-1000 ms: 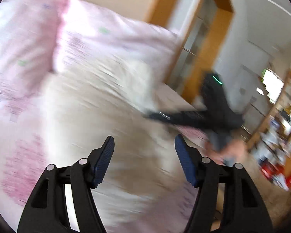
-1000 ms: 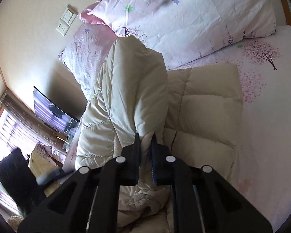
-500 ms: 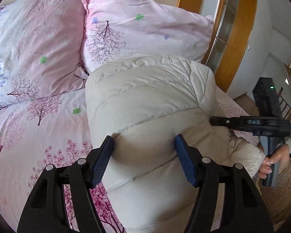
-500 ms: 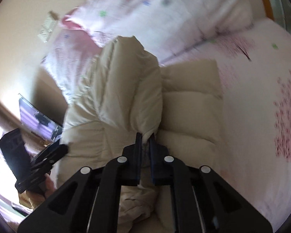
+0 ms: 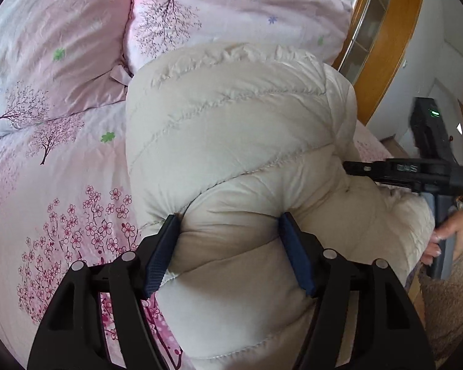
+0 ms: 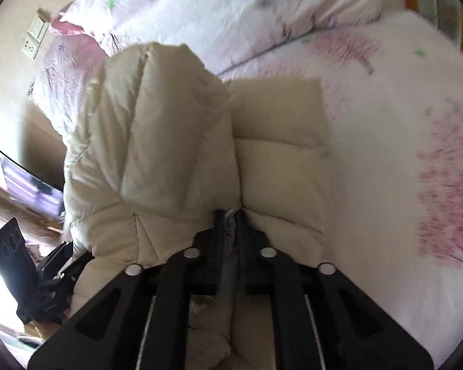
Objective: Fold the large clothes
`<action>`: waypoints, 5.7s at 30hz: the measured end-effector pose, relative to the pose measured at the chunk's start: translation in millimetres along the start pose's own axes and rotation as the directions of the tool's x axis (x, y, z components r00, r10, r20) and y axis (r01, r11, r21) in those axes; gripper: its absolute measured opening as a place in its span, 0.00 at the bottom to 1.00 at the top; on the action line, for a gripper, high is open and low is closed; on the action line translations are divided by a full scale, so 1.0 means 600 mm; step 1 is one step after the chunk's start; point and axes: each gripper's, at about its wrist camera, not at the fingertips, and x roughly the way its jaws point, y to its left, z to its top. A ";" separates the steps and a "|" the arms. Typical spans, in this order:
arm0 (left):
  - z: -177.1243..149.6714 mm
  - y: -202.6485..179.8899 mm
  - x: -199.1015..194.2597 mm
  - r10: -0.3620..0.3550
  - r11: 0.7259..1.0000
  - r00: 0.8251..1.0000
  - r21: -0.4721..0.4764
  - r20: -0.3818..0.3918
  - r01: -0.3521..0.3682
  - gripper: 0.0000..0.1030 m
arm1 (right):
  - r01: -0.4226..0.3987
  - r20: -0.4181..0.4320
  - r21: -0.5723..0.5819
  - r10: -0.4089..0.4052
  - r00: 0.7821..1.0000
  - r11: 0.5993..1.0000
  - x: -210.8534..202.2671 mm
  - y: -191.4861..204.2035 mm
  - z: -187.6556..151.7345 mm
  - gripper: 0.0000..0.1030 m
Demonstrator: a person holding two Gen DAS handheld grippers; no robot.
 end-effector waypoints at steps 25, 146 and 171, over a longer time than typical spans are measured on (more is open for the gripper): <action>0.011 -0.006 -0.043 -0.085 0.996 0.993 0.022 0.081 0.084 0.69 | 0.002 -0.018 -0.160 -0.005 1.000 0.987 -0.038 0.031 -0.138 0.27; 0.011 0.112 0.069 -0.417 0.836 0.907 -0.416 -0.061 0.357 0.99 | -0.143 -0.096 0.293 0.178 0.979 0.945 -0.036 -0.143 0.007 0.98; 0.029 0.114 0.144 -0.589 0.729 0.804 -0.484 -0.084 0.484 0.99 | -0.365 -0.260 0.181 0.402 0.878 0.913 0.048 -0.098 0.010 0.98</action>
